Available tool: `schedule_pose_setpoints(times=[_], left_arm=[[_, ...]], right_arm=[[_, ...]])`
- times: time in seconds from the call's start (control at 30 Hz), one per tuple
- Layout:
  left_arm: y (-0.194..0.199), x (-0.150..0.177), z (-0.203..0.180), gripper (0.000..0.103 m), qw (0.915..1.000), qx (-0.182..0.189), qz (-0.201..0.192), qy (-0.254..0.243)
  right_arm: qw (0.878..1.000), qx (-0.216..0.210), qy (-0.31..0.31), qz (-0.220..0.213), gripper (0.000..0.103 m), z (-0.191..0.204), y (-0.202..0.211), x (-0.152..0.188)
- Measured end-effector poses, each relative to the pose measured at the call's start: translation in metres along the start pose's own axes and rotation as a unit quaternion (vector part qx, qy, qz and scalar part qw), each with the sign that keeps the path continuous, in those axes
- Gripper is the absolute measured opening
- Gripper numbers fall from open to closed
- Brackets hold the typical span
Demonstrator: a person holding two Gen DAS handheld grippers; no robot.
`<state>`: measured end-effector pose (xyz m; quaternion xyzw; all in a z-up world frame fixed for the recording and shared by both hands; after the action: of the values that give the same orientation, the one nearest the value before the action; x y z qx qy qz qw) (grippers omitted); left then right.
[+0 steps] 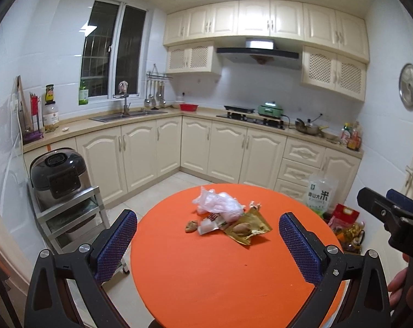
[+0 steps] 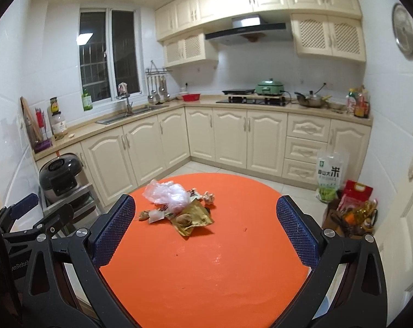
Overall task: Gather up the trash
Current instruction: 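Return both tools to the orange table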
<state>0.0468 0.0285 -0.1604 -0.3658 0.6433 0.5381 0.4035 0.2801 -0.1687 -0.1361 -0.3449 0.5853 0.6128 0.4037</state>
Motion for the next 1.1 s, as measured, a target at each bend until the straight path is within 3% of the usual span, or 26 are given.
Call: schedule_pose_setpoints(times=[0.23, 0.57, 0.8, 1.0, 1.1], left_arm=[[-0.038, 0.007, 0.005, 0.102, 0.9993, -0.012, 0.032, 0.013], [-0.171, -0.033, 0.012, 0.102, 0.9929, -0.015, 0.116, 0.019], [-0.253, -0.041, 0.019, 0.102, 0.9857, -0.019, 0.165, 0.026], [-0.307, -0.054, 0.012, 0.102, 0.9820, -0.009, 0.187, 0.023], [-0.329, -0.060, 0.011, 0.102, 0.9807, -0.007, 0.194, 0.023]], right_arm=[[0.998, -0.004, -0.005, 0.056, 0.103, -0.018, -0.047, 0.022], [0.985, -0.032, -0.026, 0.166, 0.103, -0.041, -0.157, 0.065], [0.972, -0.050, -0.034, 0.226, 0.103, -0.043, -0.225, 0.094], [0.967, -0.059, -0.049, 0.245, 0.091, -0.054, -0.258, 0.102], [0.960, -0.088, -0.072, 0.256, 0.084, -0.058, -0.276, 0.103]])
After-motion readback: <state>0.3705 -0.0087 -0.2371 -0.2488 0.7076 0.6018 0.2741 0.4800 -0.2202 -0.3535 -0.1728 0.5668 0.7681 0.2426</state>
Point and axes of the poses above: each gripper's, at about its wrist camera, not at the fingertips, and y roughly against the way its jaws point, z to its left, x to its underside, the point moved 6 cm from there along -y, roughly the way its jaws point, and after that the axes turned 1 degree about z, right-handed, at the moved point
